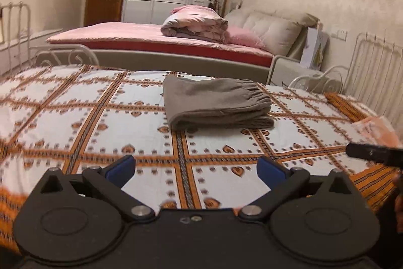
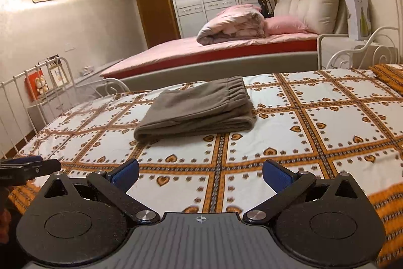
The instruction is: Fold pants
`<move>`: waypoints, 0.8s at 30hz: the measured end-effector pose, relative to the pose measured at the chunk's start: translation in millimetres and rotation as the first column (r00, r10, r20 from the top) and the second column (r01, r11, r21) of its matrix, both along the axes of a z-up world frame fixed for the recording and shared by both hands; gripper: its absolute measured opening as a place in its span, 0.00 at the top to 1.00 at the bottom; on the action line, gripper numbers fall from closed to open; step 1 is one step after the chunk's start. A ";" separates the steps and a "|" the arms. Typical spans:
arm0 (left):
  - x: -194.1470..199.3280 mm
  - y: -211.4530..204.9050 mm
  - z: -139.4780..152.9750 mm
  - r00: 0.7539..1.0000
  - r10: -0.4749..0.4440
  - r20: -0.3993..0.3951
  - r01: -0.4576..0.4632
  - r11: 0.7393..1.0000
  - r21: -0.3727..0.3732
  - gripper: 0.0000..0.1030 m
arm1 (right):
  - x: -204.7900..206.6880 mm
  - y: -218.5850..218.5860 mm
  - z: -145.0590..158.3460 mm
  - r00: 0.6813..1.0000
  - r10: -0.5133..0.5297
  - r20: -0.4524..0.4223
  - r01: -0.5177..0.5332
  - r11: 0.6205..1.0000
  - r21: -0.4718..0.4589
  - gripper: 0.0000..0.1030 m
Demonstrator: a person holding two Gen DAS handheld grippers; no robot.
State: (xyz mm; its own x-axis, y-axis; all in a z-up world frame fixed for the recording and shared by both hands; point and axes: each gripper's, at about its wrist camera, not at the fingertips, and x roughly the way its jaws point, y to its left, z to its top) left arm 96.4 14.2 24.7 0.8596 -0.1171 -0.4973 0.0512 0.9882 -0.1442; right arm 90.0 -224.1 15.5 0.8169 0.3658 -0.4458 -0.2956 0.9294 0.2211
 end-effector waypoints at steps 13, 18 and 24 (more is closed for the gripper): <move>5.9 -22.2 -12.9 1.000 -0.026 0.017 0.026 1.000 -0.002 0.06 | -4.6 15.3 -8.8 1.000 -0.011 0.028 0.013 0.998 -0.055 0.00; 2.1 -24.3 -13.3 0.999 -0.046 0.015 0.045 0.999 0.017 0.06 | -6.6 21.6 -10.3 0.999 0.012 0.042 -0.008 0.995 -0.097 0.00; 0.9 -24.1 -12.5 0.998 -0.055 0.018 0.055 0.998 0.028 0.06 | -4.9 19.6 -11.8 0.999 0.004 0.040 -0.001 0.996 -0.088 0.00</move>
